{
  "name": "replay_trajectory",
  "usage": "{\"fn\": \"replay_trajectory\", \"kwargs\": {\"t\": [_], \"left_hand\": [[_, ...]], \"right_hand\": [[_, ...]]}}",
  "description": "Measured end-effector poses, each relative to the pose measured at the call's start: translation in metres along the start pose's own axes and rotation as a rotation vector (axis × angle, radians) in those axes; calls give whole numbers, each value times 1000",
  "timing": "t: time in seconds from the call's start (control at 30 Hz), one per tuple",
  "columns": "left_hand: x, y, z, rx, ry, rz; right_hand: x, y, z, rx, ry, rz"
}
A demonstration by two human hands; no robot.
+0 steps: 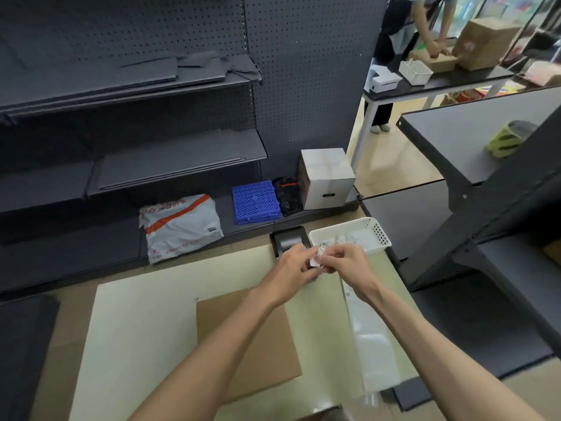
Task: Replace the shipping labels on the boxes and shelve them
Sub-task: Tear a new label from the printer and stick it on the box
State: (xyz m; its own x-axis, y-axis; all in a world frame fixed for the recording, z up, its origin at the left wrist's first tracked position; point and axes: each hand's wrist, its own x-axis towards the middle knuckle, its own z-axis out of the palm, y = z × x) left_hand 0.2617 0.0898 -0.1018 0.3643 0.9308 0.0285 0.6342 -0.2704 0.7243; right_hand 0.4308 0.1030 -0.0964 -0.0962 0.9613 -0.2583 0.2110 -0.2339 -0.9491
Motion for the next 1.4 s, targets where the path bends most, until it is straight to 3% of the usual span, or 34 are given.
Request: {"fn": "replay_trajectory", "kwargs": {"t": [0.2,0.37,0.5,0.73,0.93,1.03,1.17,1.4], "left_hand": [[52,19,35,145,-46,10],[81,27,64,110,-21,-46],[102,31,77,32,15,-136],[132,29,106,-58,33,-258],[153,15,129,-70,-97,-323],[155,9,132,-156,-106,-438],[144,-10,149,-115,0,-535],[105,-49,188,-90,-88,-649]], "right_hand": [[28,8,-66,-105,-164,3],[49,23,-97,-305,20,-42],[57,35,-103,-68,-121,-34],[87,57,-116,50,-86,43],[105,80,-120,34,18,103],[123,93,-122,-66,73,122],[160,115,-133,-323,126,152],[212,150,-138,-589,143,152]]}}
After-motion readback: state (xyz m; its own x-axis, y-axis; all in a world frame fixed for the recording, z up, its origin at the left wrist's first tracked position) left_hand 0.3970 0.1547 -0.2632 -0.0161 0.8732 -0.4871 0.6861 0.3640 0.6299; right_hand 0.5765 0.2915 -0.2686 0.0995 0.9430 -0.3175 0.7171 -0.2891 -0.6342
